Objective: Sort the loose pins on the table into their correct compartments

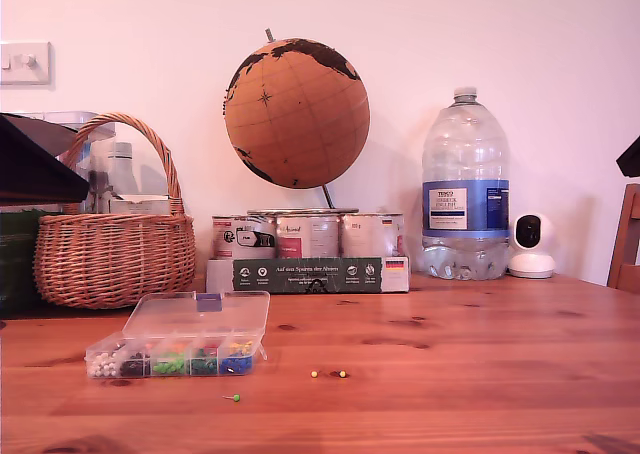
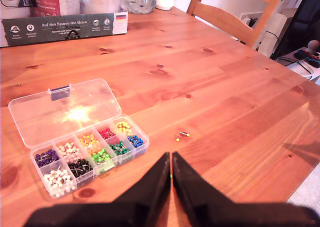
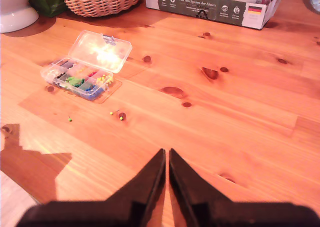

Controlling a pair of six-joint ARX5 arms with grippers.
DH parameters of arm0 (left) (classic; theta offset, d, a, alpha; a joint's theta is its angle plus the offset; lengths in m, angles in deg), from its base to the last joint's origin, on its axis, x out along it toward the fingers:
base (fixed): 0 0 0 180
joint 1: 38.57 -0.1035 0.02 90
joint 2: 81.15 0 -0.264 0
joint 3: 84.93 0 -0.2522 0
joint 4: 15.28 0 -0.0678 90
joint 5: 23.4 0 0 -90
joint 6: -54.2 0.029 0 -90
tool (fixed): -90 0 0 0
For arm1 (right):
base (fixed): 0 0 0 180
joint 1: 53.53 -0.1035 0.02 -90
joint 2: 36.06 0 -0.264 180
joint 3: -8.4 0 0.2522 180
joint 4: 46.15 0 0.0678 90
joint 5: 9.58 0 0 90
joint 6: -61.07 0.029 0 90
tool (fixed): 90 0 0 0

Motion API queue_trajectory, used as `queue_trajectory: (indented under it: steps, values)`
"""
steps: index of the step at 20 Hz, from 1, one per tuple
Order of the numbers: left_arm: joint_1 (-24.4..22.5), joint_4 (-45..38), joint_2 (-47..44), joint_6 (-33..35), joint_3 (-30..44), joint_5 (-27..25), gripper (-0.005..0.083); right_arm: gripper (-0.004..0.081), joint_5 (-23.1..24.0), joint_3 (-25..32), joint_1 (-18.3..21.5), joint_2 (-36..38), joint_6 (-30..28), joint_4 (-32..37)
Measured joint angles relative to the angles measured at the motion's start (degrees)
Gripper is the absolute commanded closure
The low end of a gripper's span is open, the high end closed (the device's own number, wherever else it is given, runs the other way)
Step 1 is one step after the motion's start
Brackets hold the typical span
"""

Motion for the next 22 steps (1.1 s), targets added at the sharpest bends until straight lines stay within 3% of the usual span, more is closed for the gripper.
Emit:
queue_trajectory:
  steps: [4, 11, 15, 22]
  values:
    - [0.0, 11.82, -0.02, 0.04, -0.02, 0.02, 0.0797, 0.0782, -0.17, -0.11, 0.0, -0.09, 3.15, -4.59]
    - [0.13, 11.08, 0.26, 2.25, 0.0, 0.81, 0.0797, 0.0783, -0.46, -0.11, 0.0, -0.13, 6.14, -3.19]
    - [1.55, 11.06, 0.81, 3.06, 0.0, 2.45, 0.0797, 0.0783, -3.56, -0.11, -0.09, -2.86, 6.19, -2.01]
    - [6.67, 9.7, 12.22, 6.12, -4.35, 2.56, 0.0797, 0.0783, -4.57, -0.11, -5.42, -13.07, 5.95, 0.5]
